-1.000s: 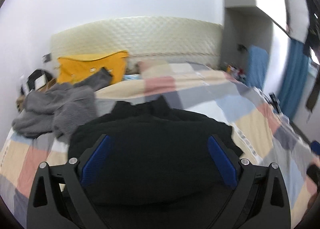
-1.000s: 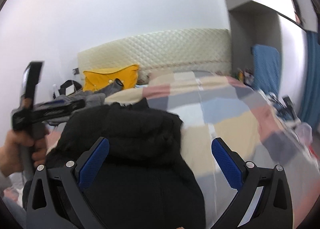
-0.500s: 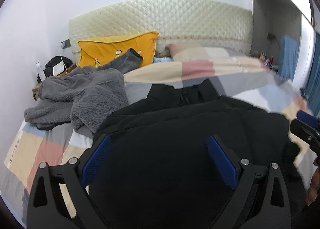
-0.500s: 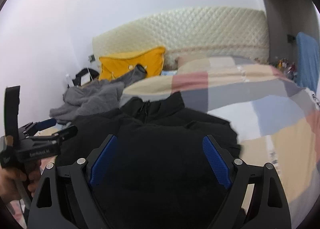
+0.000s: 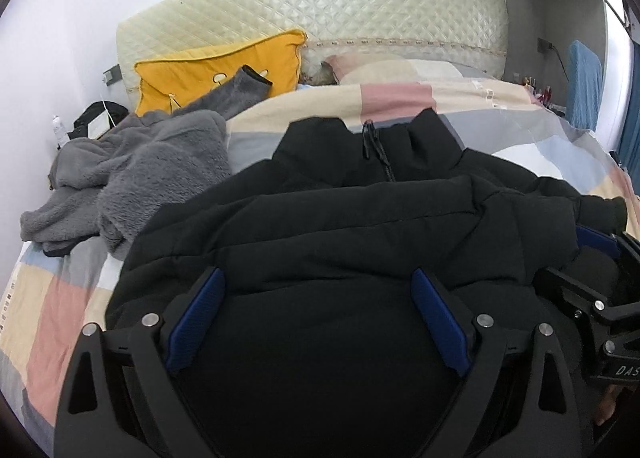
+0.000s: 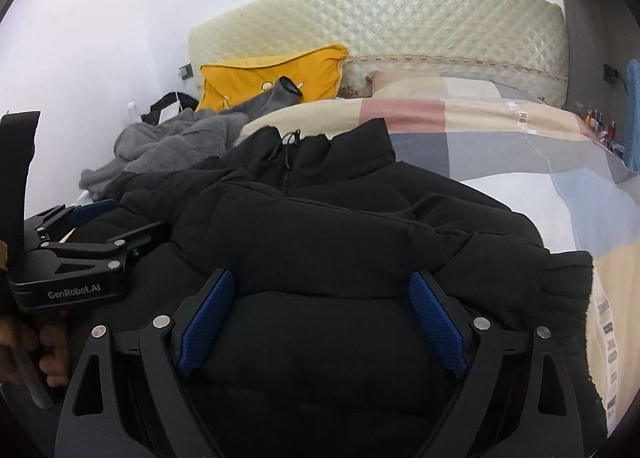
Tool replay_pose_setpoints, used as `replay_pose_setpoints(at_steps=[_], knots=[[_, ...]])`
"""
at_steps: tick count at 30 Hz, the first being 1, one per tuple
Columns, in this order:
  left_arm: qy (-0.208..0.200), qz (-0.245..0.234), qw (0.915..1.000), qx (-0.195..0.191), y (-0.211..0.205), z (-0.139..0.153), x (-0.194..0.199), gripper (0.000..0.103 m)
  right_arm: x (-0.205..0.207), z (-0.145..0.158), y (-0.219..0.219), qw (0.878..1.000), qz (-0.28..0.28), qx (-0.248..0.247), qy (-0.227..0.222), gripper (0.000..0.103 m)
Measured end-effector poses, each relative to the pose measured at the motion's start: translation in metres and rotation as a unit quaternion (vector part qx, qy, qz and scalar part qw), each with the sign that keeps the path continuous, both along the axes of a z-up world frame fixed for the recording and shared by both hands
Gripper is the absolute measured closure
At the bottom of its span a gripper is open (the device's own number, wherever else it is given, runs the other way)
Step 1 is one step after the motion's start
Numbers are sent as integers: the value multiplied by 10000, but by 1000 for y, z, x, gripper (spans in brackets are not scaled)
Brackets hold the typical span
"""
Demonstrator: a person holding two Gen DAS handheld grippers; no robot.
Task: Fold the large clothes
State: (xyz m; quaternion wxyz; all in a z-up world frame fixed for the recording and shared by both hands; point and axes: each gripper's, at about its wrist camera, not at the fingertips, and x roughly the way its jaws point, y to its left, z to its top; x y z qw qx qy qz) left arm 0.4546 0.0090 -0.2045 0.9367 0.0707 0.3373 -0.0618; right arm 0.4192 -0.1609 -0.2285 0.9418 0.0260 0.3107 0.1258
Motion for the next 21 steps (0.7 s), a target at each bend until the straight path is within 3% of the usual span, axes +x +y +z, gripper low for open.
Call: replay_pose_setpoints(at_steps=[6, 11, 16, 19, 21], knots=[[-68, -130, 9999, -4, 4, -15, 9, 8, 8, -12, 8, 9995, 39, -286, -133, 9], [74, -140, 9998, -81, 8, -13, 6, 8, 9, -12, 9, 9991, 129, -386, 113, 7], [5, -103, 9999, -81, 29, 10, -30, 7, -8, 8, -4, 9997, 93, -126, 170, 8], [-74, 42, 9997, 223, 44, 22, -59, 7, -29, 26, -6, 9990, 48, -438, 93, 8], [-133, 213, 9995, 184, 61, 27, -79, 7, -44, 36, -11, 9985, 44, -537, 93, 8]])
